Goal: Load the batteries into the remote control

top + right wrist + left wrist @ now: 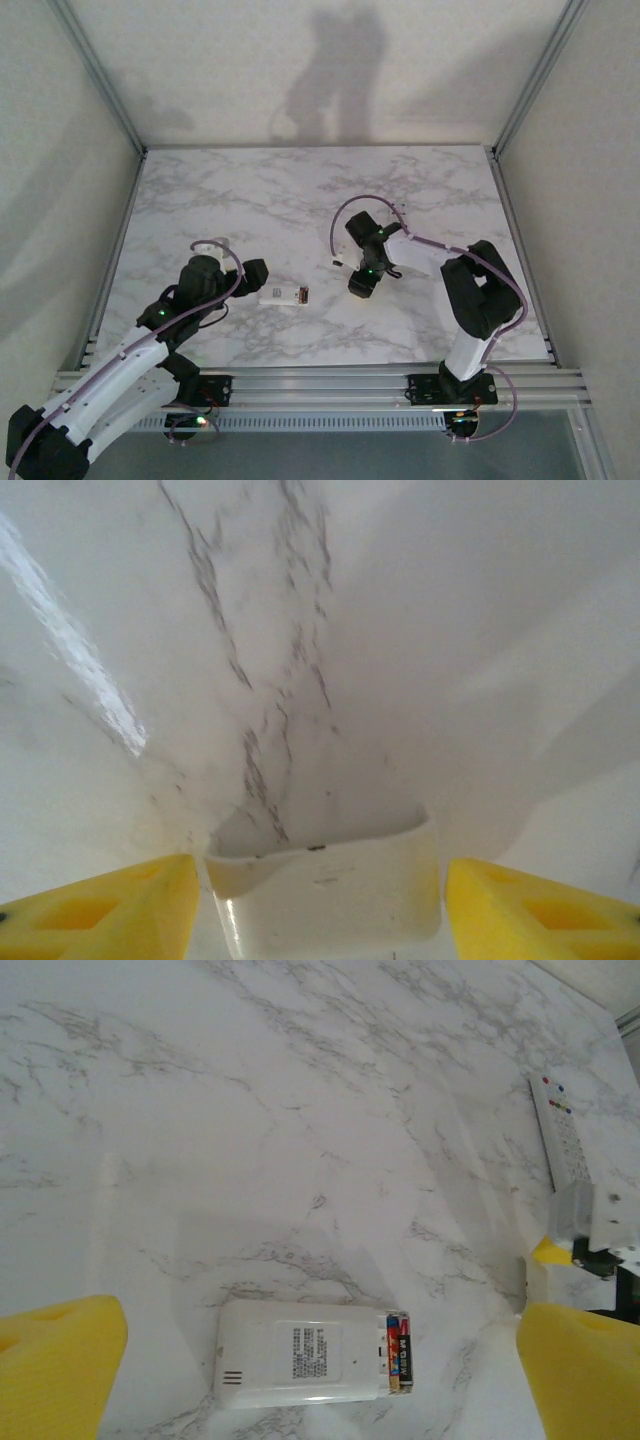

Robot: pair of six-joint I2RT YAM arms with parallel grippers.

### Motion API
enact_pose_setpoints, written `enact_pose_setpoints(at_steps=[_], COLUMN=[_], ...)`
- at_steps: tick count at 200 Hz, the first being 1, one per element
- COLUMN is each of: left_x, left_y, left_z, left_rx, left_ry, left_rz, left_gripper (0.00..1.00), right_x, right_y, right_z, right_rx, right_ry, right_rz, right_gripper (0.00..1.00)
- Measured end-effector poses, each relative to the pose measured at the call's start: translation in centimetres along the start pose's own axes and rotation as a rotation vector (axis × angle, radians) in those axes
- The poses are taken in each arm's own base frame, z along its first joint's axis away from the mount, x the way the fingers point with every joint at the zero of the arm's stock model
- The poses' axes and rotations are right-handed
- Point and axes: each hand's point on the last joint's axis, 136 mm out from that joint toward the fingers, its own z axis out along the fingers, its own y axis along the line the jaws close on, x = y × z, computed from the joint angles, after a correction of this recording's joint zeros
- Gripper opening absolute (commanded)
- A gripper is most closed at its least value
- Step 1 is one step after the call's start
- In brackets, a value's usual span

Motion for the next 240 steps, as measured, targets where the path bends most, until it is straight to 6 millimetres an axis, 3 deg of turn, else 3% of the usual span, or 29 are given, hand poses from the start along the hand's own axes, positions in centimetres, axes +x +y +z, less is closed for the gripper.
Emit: enact_pose_setpoints(at_steps=[82,109,161,214,240], left_x=[0.6,0.6,0.5,0.5,0.5], left_y=[0.5,0.5,0.4,0.4,0.4], left_z=[0.2,0.2,0.0,0.1,0.1], left_rx=[-0.010,-0.010,-0.004,-0.005,-0.005], left_ry=[0.012,0.012,0.004,0.005,0.005], left_rz=[-0.003,-0.003,-0.005,-0.004,-0.006], left_gripper=[0.99,0.99,0.99,0.99,0.99], right_x=[0.0,0.4,0.4,0.4,-0.3], right_y=[-0.1,0.2,0.6,0.4,0.3], right_z=[0.0,1.0,0.9,0.6,-0.7], right_rx=[0.011,-0.016,-0.049,-0.040,-0.016], right_ry=[-0.001,0.030,0.052,0.051,0.013], right_rz=[-0.060,-0.070,-0.072,-0.073,-0.079], right_gripper=[0.77,0.72,0.58,0.56,0.56])
